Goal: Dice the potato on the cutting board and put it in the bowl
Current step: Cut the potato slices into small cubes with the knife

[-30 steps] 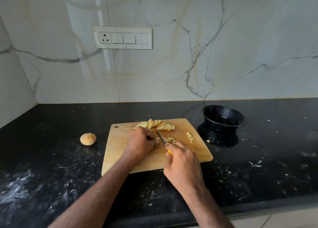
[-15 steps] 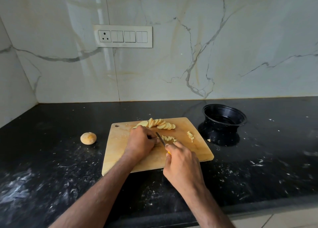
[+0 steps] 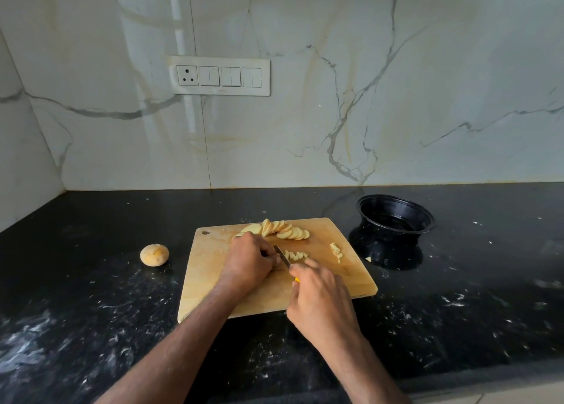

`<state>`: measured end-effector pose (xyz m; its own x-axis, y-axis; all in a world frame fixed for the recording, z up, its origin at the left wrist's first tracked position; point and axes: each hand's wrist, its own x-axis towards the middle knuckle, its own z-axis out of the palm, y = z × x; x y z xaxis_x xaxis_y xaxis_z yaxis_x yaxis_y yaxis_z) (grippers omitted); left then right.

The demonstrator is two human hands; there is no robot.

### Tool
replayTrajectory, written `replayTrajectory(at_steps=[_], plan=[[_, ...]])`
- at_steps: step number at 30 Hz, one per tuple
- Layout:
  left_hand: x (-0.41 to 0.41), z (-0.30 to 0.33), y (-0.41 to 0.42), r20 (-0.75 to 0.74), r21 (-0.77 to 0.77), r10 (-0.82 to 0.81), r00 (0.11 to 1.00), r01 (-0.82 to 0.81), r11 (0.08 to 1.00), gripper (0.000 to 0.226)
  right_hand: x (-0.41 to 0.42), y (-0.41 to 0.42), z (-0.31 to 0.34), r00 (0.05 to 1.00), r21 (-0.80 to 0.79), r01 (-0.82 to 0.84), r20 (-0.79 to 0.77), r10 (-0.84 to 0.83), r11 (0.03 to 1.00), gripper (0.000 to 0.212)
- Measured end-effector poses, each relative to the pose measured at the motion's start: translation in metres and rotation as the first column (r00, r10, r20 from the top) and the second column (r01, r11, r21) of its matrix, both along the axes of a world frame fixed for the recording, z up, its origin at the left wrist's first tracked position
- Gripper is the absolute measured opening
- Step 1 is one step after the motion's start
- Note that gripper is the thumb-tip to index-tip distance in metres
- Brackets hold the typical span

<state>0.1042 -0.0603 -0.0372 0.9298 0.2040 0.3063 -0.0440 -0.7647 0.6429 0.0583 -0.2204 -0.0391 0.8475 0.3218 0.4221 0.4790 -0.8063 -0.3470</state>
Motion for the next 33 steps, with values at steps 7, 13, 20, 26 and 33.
replayTrajectory(at_steps=[7,13,20,26,33], plan=[[0.001,0.002,0.001,-0.005,0.001,-0.032,0.999,0.032,1.000,0.011,0.008,0.003,0.004,1.000,-0.033,-0.021,-0.009,0.021,0.999,0.033],[-0.002,0.003,0.001,0.010,0.004,-0.028,1.000,0.028,1.000,0.008,0.009,0.004,0.005,1.000,-0.019,-0.012,-0.004,0.012,1.000,0.033],[-0.002,-0.001,-0.001,0.048,-0.005,0.025,0.999,-0.024,1.000,0.011,0.000,0.004,0.008,1.000,-0.079,0.017,0.026,-0.015,0.997,0.028],[-0.001,-0.001,0.001,0.031,0.038,-0.006,1.000,0.005,0.999,0.006,-0.006,0.003,0.003,0.997,-0.067,0.080,0.006,-0.080,0.995,0.020],[0.002,-0.003,0.004,0.036,0.046,-0.019,0.999,0.017,0.999,0.007,-0.001,-0.001,-0.003,0.996,0.046,0.068,0.051,-0.070,0.997,0.029]])
